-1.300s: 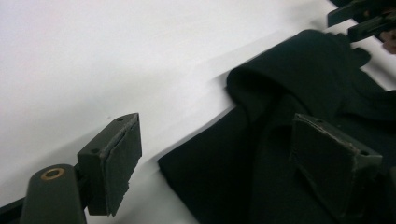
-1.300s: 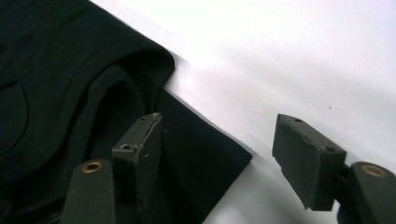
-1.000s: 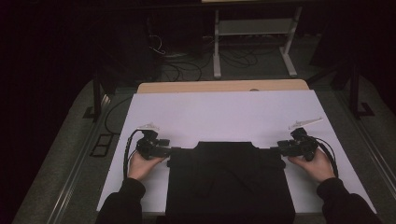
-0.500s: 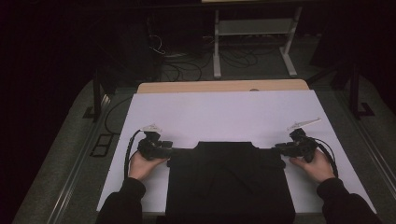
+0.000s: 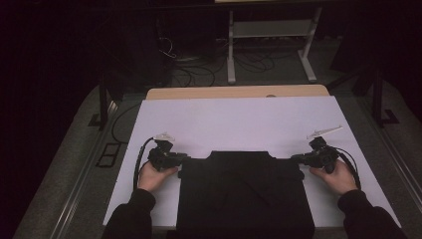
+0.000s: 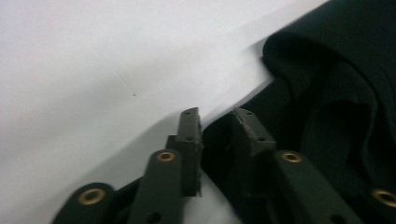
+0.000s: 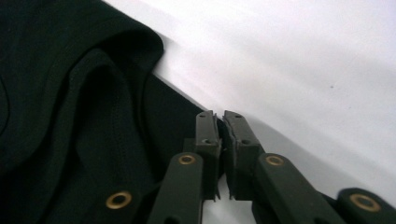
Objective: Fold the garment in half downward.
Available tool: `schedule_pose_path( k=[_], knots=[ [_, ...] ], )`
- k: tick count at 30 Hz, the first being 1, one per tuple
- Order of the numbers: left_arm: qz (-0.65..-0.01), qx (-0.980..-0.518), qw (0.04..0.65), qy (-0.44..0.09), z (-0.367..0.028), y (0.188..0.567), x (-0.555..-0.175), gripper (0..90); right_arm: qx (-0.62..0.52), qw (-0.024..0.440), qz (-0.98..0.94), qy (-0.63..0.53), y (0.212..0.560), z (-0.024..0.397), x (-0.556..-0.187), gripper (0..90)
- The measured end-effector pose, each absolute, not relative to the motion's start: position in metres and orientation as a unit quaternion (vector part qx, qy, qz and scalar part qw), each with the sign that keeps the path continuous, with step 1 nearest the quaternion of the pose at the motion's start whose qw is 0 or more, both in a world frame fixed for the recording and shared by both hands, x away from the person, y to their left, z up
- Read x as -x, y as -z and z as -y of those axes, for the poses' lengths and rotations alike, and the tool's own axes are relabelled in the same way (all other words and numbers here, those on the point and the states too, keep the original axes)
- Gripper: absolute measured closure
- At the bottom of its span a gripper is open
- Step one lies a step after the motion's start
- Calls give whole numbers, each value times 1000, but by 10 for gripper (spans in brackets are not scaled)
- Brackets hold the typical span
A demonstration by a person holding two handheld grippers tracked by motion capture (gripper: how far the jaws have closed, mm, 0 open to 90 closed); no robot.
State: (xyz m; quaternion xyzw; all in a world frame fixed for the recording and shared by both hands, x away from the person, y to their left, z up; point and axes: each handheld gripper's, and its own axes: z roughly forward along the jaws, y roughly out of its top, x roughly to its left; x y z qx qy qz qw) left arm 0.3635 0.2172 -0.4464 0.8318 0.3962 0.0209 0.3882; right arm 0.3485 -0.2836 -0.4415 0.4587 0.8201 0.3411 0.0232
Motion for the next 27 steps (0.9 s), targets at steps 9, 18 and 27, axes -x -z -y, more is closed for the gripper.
schedule_pose_path(
  k=[9,18,27],
  knots=[
    [-395,-839,372,-27,-213,443,-363,859,-460,16,-819,-344,440,285,-349,863],
    [-395,-843,363,-36,-214,439,-363,869,-457,31,-821,-341,439,283,-348,868],
    [-389,-848,352,-70,-214,432,-362,873,-463,55,-820,-332,439,280,-349,872]
  ],
)
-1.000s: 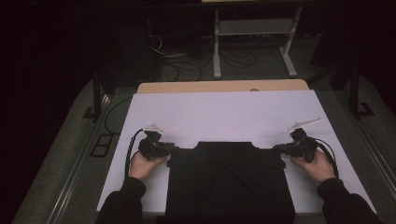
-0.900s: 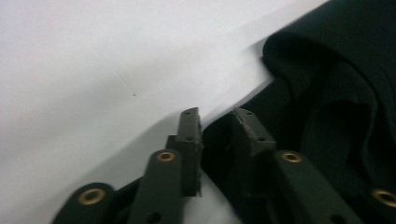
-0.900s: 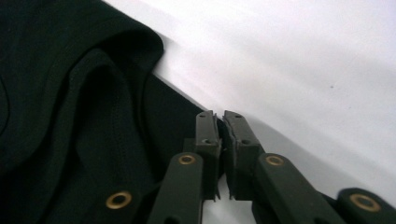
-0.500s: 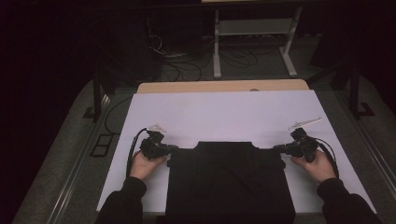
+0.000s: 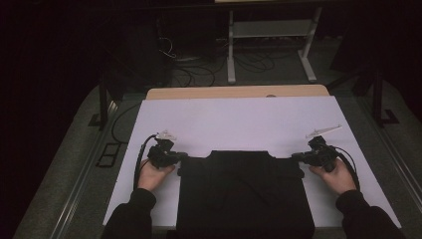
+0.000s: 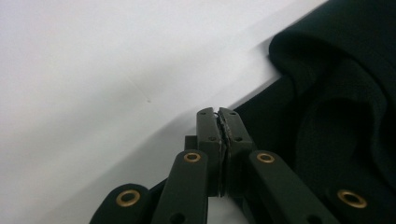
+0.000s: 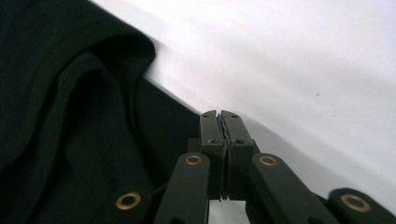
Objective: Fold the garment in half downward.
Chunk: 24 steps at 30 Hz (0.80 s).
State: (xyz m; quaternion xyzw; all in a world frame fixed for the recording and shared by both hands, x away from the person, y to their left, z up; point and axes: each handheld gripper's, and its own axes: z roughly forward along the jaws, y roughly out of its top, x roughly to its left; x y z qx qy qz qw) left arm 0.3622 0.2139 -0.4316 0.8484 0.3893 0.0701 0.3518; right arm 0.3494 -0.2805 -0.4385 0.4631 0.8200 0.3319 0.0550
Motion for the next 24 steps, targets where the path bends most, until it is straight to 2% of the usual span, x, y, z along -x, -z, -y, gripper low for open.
schedule_pose_path(
  k=[4,15,24],
  knots=[
    [-377,-858,336,-89,-210,427,-364,874,-468,63,-817,-330,437,279,-351,874],
    [-385,-847,351,-107,-212,419,-370,875,-476,68,-810,-336,431,279,-356,876],
    [-399,-831,375,-94,-217,410,-378,876,-470,73,-799,-366,417,285,-359,876]
  ],
)
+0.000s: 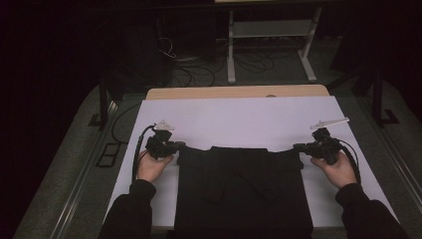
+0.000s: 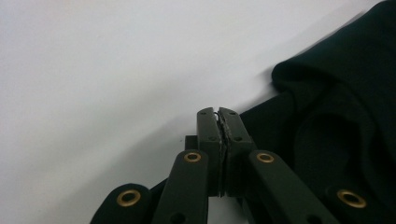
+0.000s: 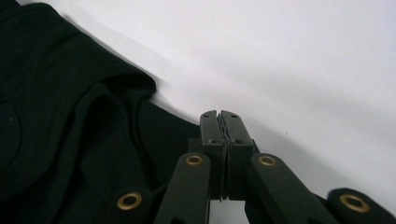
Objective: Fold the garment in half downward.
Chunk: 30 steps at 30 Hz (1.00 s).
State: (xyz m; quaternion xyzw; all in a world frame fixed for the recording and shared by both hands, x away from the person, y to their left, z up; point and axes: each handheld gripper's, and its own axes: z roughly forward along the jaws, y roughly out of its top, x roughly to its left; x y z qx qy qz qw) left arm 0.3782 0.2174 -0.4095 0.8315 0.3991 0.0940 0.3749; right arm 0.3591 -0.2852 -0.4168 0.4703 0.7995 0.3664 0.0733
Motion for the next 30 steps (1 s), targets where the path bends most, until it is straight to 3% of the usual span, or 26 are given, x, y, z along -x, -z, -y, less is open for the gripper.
schedule_pose_path(
  k=[30],
  knots=[
    [-400,-828,381,-96,-220,386,-398,875,-456,89,-798,-384,397,284,-386,876]
  ],
)
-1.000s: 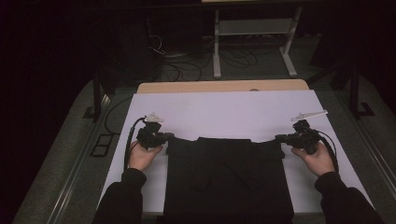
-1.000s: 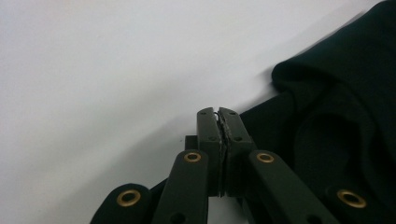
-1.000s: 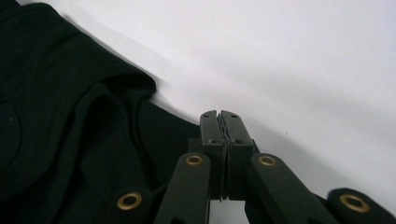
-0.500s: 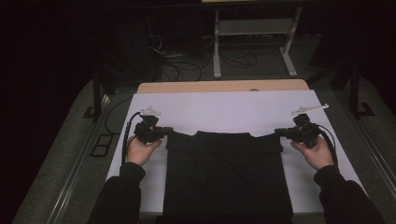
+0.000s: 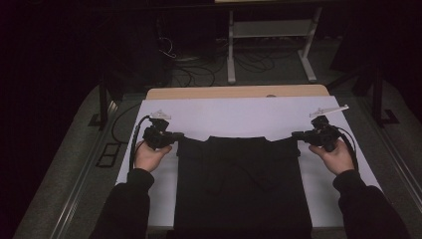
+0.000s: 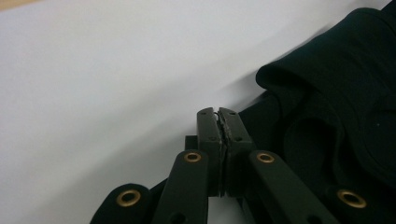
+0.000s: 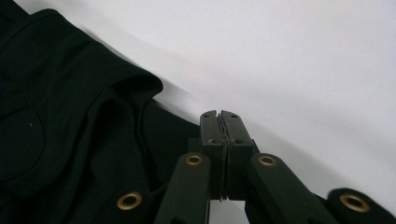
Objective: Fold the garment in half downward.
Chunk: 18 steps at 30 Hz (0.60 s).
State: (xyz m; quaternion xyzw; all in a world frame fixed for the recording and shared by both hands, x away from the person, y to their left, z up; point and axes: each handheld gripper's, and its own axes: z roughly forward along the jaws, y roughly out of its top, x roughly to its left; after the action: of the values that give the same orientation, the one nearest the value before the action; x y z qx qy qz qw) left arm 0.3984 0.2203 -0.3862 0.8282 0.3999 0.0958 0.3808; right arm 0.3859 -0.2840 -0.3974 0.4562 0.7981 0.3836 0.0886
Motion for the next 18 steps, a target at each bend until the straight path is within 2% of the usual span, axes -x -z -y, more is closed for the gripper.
schedule_pose_path(
  k=[18],
  knots=[
    [-398,-833,369,-106,-212,361,-431,874,-458,109,-794,-385,379,285,-412,876]
  ],
)
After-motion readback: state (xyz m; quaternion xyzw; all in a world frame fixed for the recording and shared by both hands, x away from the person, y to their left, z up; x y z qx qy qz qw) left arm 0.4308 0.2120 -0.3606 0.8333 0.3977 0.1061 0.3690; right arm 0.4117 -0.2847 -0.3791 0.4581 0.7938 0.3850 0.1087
